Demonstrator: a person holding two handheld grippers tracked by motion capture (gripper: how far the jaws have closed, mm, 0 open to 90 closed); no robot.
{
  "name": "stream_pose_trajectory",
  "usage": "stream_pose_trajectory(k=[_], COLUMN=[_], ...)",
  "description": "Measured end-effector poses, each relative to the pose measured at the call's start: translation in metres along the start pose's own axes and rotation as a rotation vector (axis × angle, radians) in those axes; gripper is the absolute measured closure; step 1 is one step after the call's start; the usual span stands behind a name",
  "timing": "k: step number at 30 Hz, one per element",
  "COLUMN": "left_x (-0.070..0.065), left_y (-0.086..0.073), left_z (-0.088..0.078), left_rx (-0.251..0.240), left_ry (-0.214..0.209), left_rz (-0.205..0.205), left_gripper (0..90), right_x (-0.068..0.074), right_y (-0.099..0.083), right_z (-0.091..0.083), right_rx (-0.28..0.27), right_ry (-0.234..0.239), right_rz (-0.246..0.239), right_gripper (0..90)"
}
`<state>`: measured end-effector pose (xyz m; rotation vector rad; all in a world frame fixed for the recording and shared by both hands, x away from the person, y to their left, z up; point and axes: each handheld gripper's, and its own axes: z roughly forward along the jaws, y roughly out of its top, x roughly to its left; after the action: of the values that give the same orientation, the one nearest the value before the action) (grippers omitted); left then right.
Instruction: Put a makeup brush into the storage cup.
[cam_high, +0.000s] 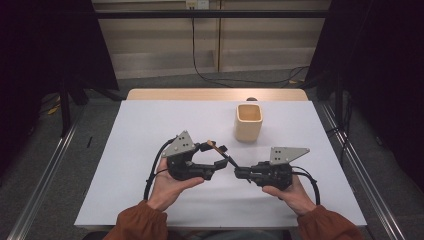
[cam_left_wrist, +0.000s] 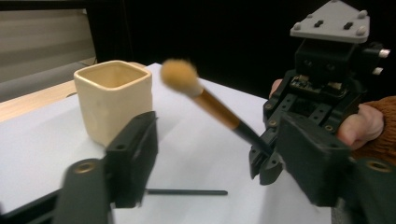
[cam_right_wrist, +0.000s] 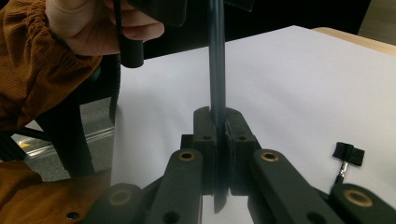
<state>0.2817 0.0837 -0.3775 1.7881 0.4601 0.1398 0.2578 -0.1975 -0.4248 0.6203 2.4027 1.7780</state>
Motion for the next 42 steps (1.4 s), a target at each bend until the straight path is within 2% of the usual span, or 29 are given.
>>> stream_pose_trajectory(k=[2, 7, 10, 12, 16, 19, 24, 27, 28, 31, 34, 42], left_x=[-0.0014, 0.0006, 0.0008, 0.0012, 0.0035, 0.0042, 0.004, 0.0053, 0.0059, 0.0055, 0.0047, 0.0002], left_y=[0.0009, 0.0015, 0.001, 0.0011, 0.0017, 0.0012, 0.0009, 0.0008, 0.0006, 0.001, 0.0017, 0.0044], left_z=[0.0013, 0.0009, -0.0019, -0.0034, -0.0056, -0.0059, -0.0054, -0.0056, -0.0056, -0.0058, -0.0051, -0.0053], left_rx=[-0.005, -0.029, -0.032, -0.039, -0.044, -0.045, -0.039, -0.042, -0.048, -0.043, -0.049, -0.046], left_ry=[0.003, -0.028, -0.038, -0.029, -0.054, -0.068, -0.09, -0.118, -0.147, -0.165, -0.179, -0.183], left_rz=[0.003, -0.035, -0.037, -0.048, -0.069, -0.086, -0.1, -0.122, -0.144, -0.149, -0.158, -0.146], left_gripper=[32.2, 46.6, 53.8, 56.0, 66.5, 70.8, 72.8, 75.5, 77.0, 79.5, 82.1, 84.1], right_x=[-0.0003, -0.0003, -0.0002, 0.0005, 0.001, 0.0013, 0.0028, 0.0036, 0.004, 0.0057, 0.0053, 0.005], right_y=[-0.0002, -0.0012, -0.0014, -0.001, -0.0014, -0.0018, -0.0036, -0.0044, -0.0046, -0.0049, -0.0052, -0.0056], right_z=[0.0003, 0.0005, 0.0003, 0.0001, 0.0005, 0.0012, 0.0035, 0.0042, 0.0047, 0.0067, 0.0079, 0.0088], right_rx=[0.001, 0.002, 0.001, 0.003, 0.005, 0.009, 0.024, 0.027, 0.031, 0.045, 0.049, 0.047], right_ry=[0.0, -0.005, -0.005, -0.005, 0.001, 0.004, 0.008, 0.012, 0.014, 0.016, 0.015, 0.017], right_rz=[0.001, 0.003, 0.005, 0.003, 0.0, -0.001, -0.013, -0.015, -0.017, -0.032, -0.039, -0.031], right_gripper=[85.3, 85.3, 85.3, 85.3, 85.3, 85.3, 85.3, 85.4, 85.3, 85.3, 84.8, 83.7])
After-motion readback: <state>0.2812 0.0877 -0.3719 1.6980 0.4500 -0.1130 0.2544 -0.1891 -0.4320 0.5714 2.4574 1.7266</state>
